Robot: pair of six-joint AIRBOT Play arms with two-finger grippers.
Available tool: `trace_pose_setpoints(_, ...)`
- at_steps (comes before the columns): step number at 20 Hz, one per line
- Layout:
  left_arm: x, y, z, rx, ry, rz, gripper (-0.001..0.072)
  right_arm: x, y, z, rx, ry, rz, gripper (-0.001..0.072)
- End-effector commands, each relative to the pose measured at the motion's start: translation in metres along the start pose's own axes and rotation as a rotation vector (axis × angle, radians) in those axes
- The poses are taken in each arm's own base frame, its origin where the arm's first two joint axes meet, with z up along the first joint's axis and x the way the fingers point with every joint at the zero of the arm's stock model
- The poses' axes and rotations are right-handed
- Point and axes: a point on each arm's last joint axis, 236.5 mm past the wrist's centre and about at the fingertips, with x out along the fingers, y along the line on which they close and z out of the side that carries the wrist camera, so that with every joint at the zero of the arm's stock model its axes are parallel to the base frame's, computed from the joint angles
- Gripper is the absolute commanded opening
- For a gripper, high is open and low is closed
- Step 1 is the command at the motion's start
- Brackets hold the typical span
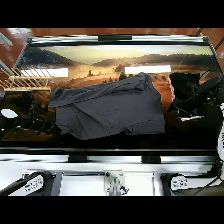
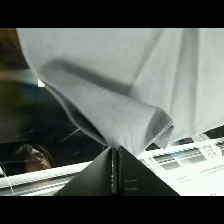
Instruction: Fold the shirts.
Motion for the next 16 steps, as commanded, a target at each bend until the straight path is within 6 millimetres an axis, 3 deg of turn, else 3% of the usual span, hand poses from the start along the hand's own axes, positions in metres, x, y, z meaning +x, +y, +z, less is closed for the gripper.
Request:
trace_pose_setpoints(1, -0.01, -0.007, 0.001, 0.021, -0.027, -0.002, 0.0034, 0.028, -0.01, 0.004, 0.02, 0.02, 0.002, 0.0604)
trace_pose_setpoints(4, -0.011, -0.009, -0.001, 0.024, -0.024, -0.005, 0.0034, 0.047, -0.005, 0.002, -0.009, 0.063, 0.005, 0.055)
trace_pose_setpoints(9, -0.011, -0.008, -0.003, 0.028, -0.013, -0.002, 0.0034, 0.076, 0.01, 0.0, -0.082, 0.114, -0.021, 0.0537)
trace_pose_setpoints(11, -0.011, -0.005, -0.006, 0.034, -0.002, 0.012, 0.0034, 0.08, 0.016, 0.005, -0.103, 0.093, -0.028, 0.0193)
trace_pose_setpoints(12, -0.011, -0.004, -0.008, 0.038, 0.006, 0.017, 0.0034, 0.081, 0.019, 0.005, -0.111, 0.092, -0.027, 0.0074)
trace_pose_setpoints(14, -0.016, -0.002, -0.006, 0.061, 0.01, 0.035, 0.0034, 0.074, 0.026, 0.006, -0.155, 0.072, -0.015, 0.0075)
trace_pose_setpoints(16, -0.028, -0.009, 0.008, 0.119, -0.025, 0.041, 0.0033, 0.05, 0.046, 0.012, -0.23, -0.005, 0.028, 0.0074)
